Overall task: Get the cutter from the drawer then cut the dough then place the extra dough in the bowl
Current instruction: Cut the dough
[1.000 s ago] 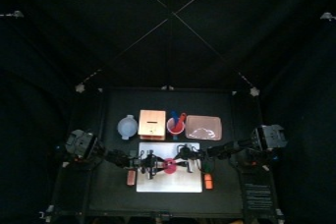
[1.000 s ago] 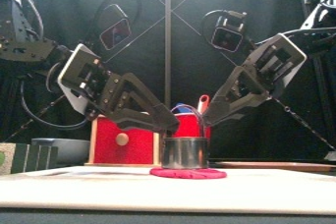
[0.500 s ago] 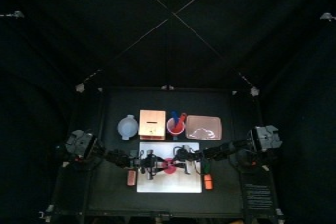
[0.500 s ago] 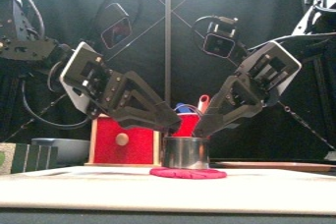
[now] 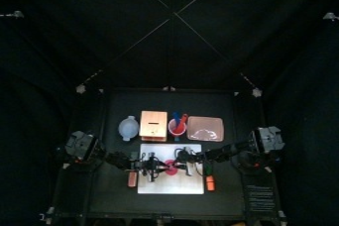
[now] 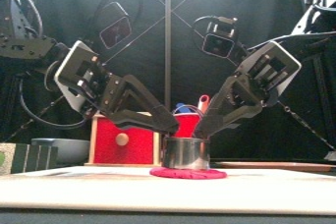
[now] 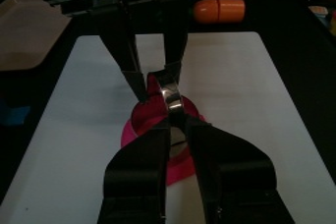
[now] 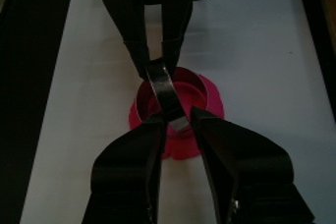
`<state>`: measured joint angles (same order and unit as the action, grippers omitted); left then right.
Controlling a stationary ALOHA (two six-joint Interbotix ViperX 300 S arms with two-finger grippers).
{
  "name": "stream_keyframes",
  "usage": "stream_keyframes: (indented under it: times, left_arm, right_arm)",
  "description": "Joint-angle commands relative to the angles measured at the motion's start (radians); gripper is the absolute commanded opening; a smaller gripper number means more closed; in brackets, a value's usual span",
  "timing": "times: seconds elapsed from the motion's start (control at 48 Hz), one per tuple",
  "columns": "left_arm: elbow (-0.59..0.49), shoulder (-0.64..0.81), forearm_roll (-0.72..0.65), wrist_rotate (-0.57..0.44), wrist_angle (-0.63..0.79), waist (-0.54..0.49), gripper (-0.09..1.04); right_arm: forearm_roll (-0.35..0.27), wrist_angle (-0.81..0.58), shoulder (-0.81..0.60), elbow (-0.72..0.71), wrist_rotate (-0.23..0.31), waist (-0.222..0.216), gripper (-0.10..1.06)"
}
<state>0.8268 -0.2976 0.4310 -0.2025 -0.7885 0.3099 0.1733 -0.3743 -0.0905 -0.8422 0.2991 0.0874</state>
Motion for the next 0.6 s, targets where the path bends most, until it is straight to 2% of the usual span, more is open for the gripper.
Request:
stream_keyframes:
  times: [0.021,0.125,0.333,0.604]
  left_arm:
    - [0.002,0.009,0.012,-0.003,0.006,-0.005,0.57]
    - [0.006,0.009,0.025,-0.003,0.012,-0.006,0.57]
    - [-0.002,0.011,0.025,-0.017,0.034,-0.008,0.57]
    - [-0.031,0.008,0.025,-0.087,0.112,-0.009,0.55]
  right_arm:
    - [0.002,-0.005,0.014,0.014,0.005,0.002,0.51]
    - [0.000,-0.003,0.006,0.015,0.005,0.003,0.46]
    - [-0.014,0.003,-0.026,0.015,0.006,0.025,0.46]
    - [-0.044,0.035,-0.040,0.009,0.006,0.063,0.45]
